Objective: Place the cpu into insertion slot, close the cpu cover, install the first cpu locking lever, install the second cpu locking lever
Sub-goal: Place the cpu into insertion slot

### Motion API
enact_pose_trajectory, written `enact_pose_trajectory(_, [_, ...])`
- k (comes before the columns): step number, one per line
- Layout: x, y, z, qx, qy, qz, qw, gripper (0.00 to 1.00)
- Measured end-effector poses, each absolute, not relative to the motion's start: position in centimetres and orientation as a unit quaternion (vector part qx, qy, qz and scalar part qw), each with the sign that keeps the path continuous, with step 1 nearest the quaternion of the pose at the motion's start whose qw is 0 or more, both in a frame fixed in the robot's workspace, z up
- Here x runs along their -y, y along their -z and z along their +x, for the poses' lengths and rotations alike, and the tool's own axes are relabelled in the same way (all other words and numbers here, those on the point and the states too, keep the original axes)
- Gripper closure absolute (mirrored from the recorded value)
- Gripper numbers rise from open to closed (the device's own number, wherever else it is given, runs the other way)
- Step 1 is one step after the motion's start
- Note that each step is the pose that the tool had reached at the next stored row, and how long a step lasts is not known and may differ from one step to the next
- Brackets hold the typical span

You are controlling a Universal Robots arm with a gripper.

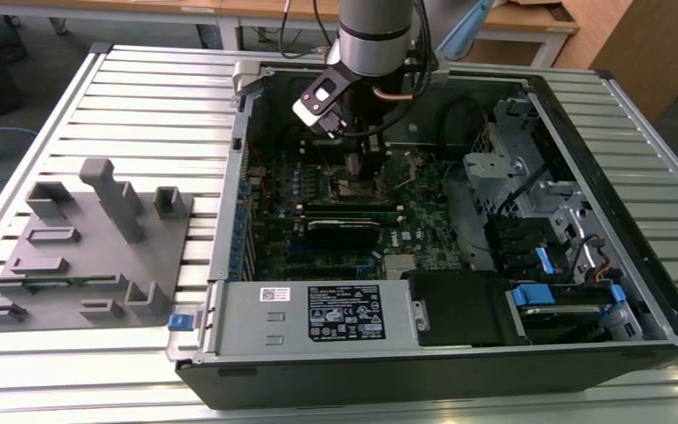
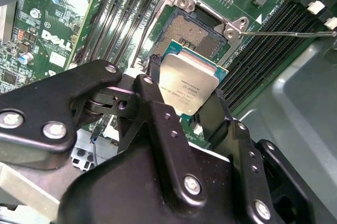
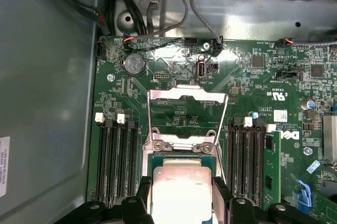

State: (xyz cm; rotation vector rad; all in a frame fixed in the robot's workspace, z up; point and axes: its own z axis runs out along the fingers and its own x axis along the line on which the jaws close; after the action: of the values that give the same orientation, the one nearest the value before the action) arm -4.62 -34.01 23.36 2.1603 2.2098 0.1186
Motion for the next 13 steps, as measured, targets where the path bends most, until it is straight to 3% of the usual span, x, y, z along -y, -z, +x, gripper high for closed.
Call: enact_pose_trajectory(13, [34.0,-23.14,-4.62,-0.711,-0.037,0.701,0.026,0.46])
